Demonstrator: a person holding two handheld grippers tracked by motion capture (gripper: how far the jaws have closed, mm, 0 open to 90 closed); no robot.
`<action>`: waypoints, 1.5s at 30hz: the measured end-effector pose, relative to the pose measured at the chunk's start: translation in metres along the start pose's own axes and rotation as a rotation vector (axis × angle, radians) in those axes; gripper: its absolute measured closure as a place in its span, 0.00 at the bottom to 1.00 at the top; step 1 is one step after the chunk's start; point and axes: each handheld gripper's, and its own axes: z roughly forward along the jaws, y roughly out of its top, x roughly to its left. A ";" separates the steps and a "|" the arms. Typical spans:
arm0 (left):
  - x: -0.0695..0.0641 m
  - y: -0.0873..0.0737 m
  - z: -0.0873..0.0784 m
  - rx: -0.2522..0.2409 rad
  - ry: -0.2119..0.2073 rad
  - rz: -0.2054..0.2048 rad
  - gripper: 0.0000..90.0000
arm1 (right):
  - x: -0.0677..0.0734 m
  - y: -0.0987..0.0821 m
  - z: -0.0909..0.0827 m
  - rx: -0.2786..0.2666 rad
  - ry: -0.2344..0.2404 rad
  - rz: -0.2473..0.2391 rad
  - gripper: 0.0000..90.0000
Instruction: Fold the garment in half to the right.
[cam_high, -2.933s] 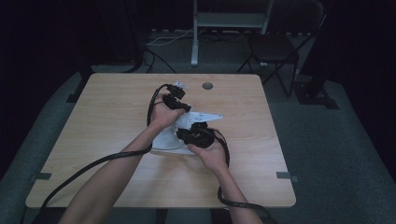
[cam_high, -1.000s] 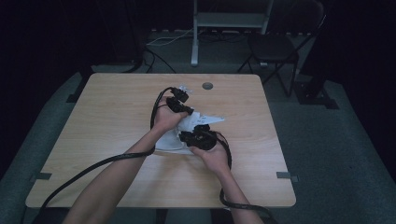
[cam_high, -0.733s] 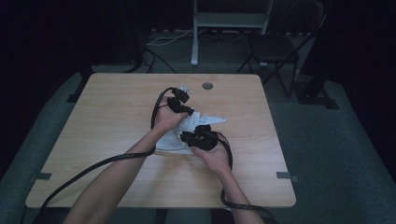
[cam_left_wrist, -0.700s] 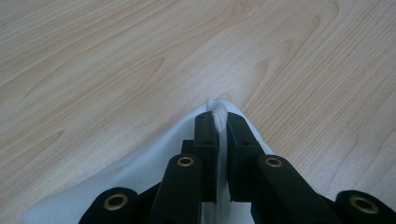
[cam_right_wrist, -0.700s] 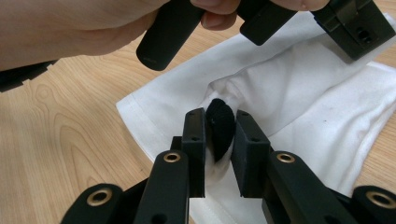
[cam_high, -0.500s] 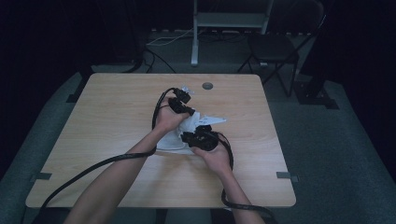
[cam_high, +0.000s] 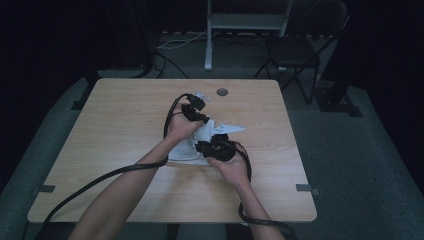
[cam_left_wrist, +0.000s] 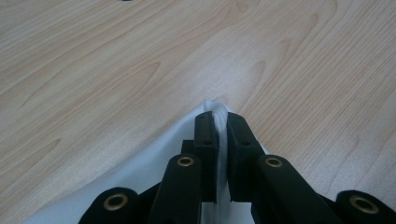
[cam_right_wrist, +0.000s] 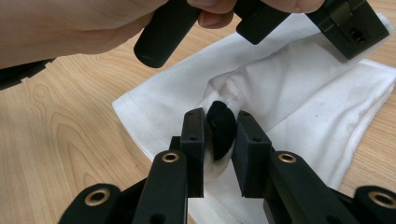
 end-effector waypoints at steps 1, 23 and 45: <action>0.000 0.000 0.000 0.002 0.000 0.004 0.94 | 0.000 0.000 0.000 -0.001 0.000 0.000 0.84; -0.004 0.004 0.001 0.011 0.006 0.021 0.93 | -0.003 -0.002 -0.007 0.002 -0.009 0.002 0.81; -0.006 0.005 0.002 0.010 0.005 0.027 0.92 | -0.007 -0.008 -0.010 0.019 -0.016 0.005 0.78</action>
